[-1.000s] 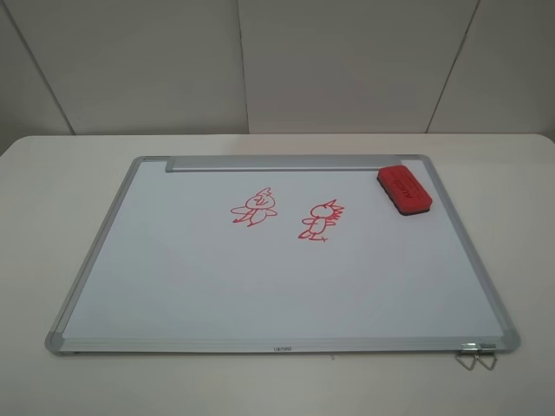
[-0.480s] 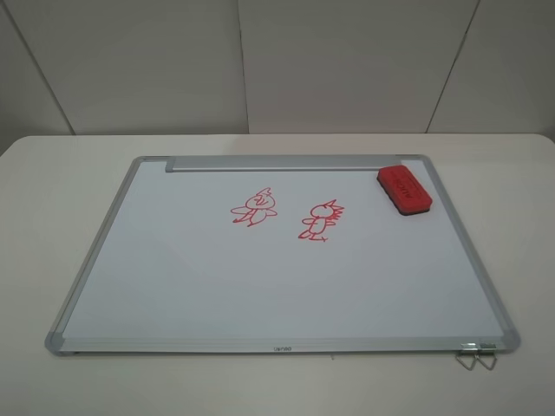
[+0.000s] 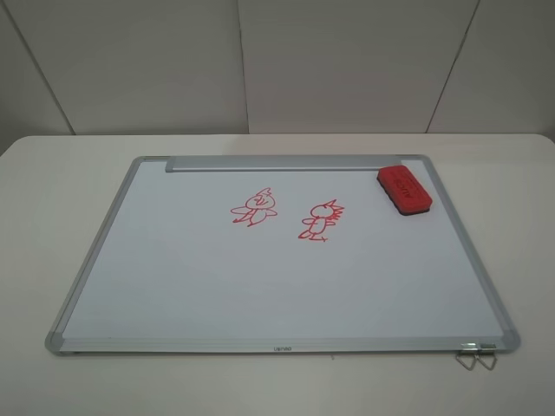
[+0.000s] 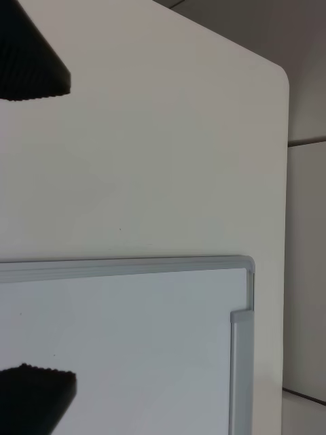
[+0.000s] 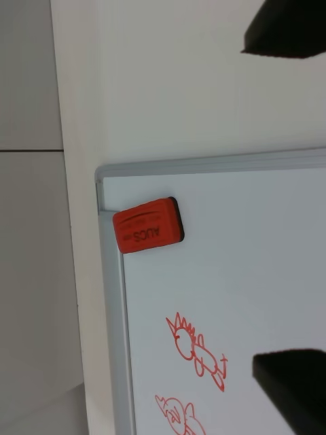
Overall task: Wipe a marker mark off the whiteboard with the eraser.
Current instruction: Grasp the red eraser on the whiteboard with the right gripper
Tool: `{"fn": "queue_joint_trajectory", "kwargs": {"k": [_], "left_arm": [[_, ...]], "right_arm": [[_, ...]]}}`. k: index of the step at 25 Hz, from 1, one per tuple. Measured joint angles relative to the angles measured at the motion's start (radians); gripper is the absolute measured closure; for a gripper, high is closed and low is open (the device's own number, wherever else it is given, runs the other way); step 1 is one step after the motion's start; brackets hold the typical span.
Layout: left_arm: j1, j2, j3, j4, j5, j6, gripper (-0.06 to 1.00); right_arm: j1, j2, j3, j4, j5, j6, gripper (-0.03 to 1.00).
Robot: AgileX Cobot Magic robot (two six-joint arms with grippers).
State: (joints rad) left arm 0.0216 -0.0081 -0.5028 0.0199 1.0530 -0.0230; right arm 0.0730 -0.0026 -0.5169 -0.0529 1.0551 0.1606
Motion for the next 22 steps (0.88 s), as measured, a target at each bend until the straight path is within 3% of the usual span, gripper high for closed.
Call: {"fn": "queue_joint_trajectory", "kwargs": {"k": [10,22], "left_arm": [[0.000,0.000,0.000,0.000,0.000,0.000,0.17],[0.000,0.000,0.000,0.000,0.000,0.000,0.17]], "right_arm": [[0.010,0.007,0.000,0.000,0.000,0.000,0.20],[0.010,0.192,0.000,0.000,0.000,0.000,0.20]]}}
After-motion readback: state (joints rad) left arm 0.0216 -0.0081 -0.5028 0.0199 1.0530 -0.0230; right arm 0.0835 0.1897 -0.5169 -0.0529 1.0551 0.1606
